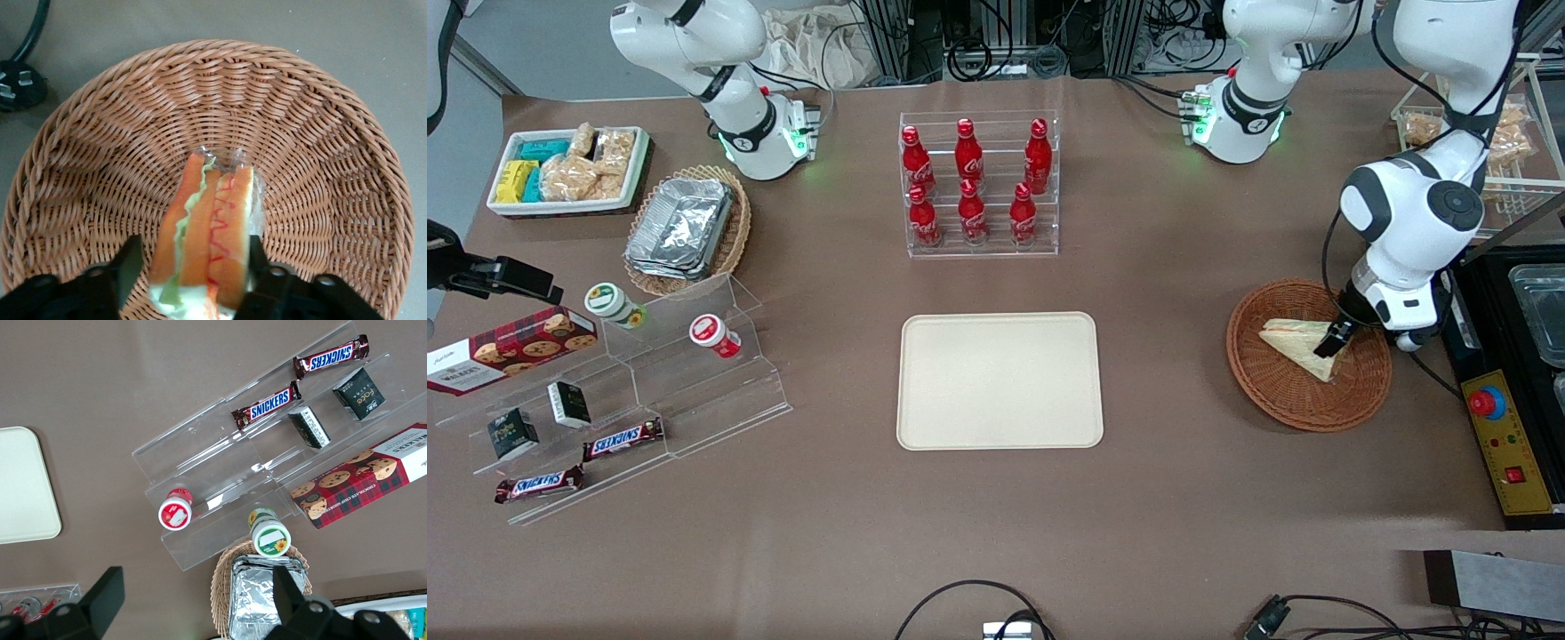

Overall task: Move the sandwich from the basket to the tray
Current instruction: 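Lower the open left gripper onto the sandwich and close on it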

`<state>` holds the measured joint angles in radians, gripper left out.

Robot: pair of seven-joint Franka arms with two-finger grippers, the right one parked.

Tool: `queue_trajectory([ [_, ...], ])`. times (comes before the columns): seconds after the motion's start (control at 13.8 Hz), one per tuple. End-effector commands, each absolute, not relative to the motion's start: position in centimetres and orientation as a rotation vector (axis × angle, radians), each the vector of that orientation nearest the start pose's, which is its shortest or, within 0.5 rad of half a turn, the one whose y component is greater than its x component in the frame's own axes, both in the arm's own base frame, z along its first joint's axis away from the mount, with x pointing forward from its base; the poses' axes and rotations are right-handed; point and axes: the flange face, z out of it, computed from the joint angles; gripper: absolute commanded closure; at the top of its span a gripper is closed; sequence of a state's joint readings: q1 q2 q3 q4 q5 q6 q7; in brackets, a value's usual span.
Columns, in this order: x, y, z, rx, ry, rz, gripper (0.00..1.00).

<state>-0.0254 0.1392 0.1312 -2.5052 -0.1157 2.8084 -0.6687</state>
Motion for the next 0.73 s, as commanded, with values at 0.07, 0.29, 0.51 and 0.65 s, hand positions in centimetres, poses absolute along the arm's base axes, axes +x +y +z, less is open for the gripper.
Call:
queue_trajectory([
  [0.07, 48.3, 4.6, 24.6, -2.914, -1.361, -0.271, 1.0],
  [0.29, 48.3, 4.4, 26.4, -2.941, -1.319, -0.287, 1.0],
  [0.51, 47.7, 4.1, 30.3, -3.015, -1.171, -0.238, 1.0],
  [0.65, 47.1, 4.3, 33.3, -3.062, -1.061, -0.201, 1.0],
])
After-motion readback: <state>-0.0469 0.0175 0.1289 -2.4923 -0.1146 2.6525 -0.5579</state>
